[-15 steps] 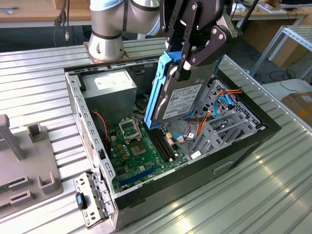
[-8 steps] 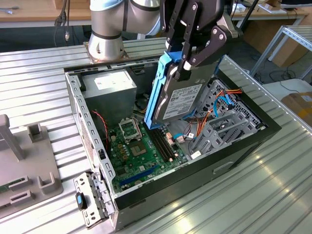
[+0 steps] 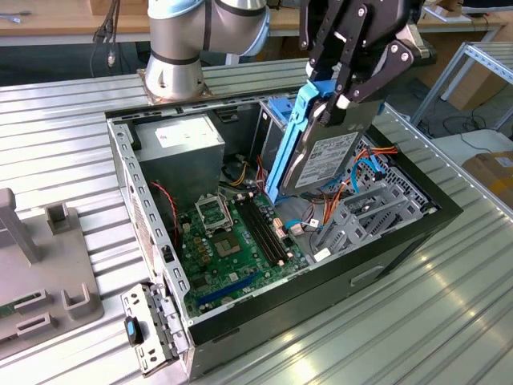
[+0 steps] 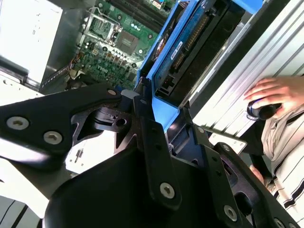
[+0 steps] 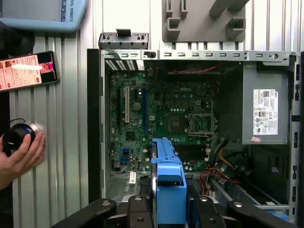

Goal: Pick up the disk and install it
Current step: 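Pick up the disk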

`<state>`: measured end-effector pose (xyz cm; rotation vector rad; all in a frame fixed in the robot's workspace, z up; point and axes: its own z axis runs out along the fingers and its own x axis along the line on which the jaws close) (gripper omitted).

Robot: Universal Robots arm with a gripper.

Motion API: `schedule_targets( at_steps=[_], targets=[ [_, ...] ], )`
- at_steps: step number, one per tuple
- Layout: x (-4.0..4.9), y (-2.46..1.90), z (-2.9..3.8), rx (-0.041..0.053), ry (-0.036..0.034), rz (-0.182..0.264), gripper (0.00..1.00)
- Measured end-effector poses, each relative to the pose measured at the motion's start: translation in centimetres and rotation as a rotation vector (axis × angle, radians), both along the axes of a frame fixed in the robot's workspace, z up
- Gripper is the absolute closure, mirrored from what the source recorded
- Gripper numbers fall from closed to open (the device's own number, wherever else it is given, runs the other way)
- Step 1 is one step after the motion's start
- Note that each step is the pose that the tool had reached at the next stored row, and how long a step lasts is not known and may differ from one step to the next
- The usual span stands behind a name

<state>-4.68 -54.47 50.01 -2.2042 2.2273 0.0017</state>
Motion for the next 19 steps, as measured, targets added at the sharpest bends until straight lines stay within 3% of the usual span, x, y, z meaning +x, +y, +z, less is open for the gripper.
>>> schedule_targets(
  at_steps=[1, 2, 5, 8, 16, 19],
  targets=[
    [0.71, 0.00, 0.01, -0.0001, 0.0001, 0.000, 0.63],
    [2.02, 0.00, 0.00, 0.0000, 0.0001, 0.000, 0.63],
    [3.86, 0.00, 0.00, 0.0000, 0.0001, 0.000, 0.63],
    [4.67, -0.24, 0.00, -0.0001, 0.0001, 0.000, 0.63],
    [5.46, -3.11, 0.00, 0.0000, 0.0001, 0.000, 0.63],
    [5.86, -3.69, -0.01, -0.0004, 0.0001, 0.000, 0.63]
  ],
)
